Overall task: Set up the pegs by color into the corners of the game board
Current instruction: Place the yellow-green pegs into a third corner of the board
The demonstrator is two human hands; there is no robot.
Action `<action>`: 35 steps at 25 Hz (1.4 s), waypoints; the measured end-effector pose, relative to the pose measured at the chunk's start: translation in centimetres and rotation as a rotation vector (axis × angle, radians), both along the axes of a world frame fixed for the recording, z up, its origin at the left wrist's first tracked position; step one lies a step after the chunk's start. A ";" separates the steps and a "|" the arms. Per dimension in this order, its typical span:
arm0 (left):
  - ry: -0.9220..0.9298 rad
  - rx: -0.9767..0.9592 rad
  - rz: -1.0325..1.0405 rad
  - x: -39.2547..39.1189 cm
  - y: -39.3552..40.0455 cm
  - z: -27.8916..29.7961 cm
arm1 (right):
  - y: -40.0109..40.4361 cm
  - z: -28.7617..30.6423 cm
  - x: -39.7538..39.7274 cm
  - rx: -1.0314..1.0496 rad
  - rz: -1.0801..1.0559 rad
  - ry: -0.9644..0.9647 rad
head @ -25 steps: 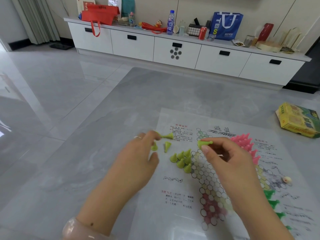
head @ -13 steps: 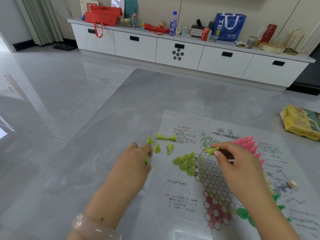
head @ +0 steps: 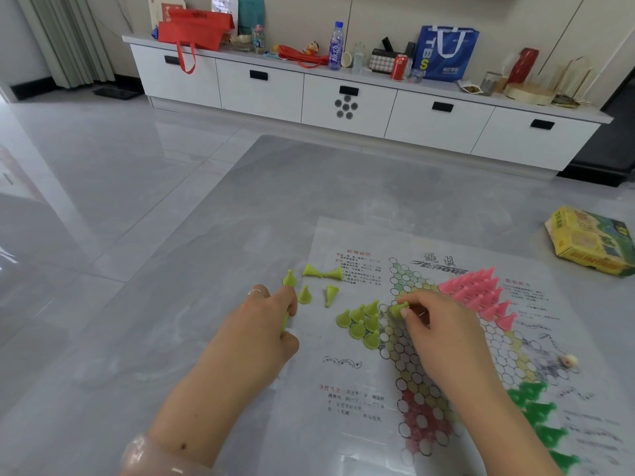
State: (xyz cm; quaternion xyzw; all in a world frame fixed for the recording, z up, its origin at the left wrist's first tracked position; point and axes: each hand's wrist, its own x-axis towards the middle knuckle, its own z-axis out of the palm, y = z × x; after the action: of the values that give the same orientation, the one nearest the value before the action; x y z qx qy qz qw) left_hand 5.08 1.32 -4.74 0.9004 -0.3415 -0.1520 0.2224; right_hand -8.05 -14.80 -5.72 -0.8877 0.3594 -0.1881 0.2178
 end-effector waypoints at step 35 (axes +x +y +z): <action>0.739 -0.486 -0.014 -1.7 -1.1 2.4 | 3.0 2.0 -0.6 0.138 0.309 -0.366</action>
State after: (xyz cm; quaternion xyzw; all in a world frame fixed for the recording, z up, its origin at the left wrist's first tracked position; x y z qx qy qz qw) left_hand 3.36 0.27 -2.38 0.7050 -0.2710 -0.3804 0.5338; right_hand -8.62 -11.84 -3.71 -0.8664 0.1859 -0.2852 0.3654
